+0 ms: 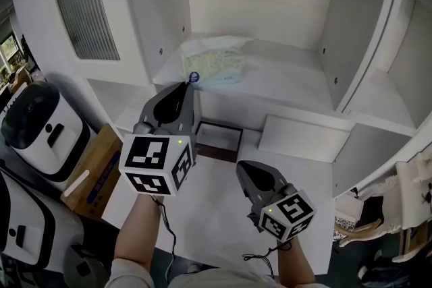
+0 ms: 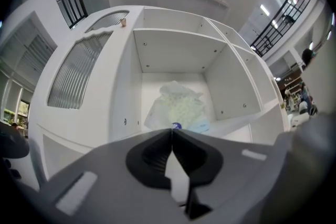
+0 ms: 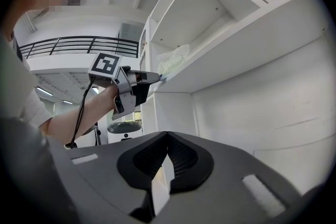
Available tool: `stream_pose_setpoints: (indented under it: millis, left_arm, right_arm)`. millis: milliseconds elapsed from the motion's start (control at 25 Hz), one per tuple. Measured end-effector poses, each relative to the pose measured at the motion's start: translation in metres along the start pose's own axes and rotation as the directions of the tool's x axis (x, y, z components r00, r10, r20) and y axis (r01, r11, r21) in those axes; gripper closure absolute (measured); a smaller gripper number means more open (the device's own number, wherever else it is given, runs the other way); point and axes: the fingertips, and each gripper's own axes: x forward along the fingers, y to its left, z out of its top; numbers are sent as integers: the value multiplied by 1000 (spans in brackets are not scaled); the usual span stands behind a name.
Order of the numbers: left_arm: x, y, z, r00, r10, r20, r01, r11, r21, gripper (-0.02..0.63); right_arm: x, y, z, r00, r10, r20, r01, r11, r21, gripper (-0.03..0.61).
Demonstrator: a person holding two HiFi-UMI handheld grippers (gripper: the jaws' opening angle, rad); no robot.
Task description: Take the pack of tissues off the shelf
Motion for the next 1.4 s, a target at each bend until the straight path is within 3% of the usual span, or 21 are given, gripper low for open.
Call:
stream_pose_setpoints:
  millis: [1400]
  left_arm:
    - [-105,35,-10,998,-29,59,31,999,-35,612]
  right_arm:
    - [15,74,-6,1000,-19,-15,19,999,-31,575]
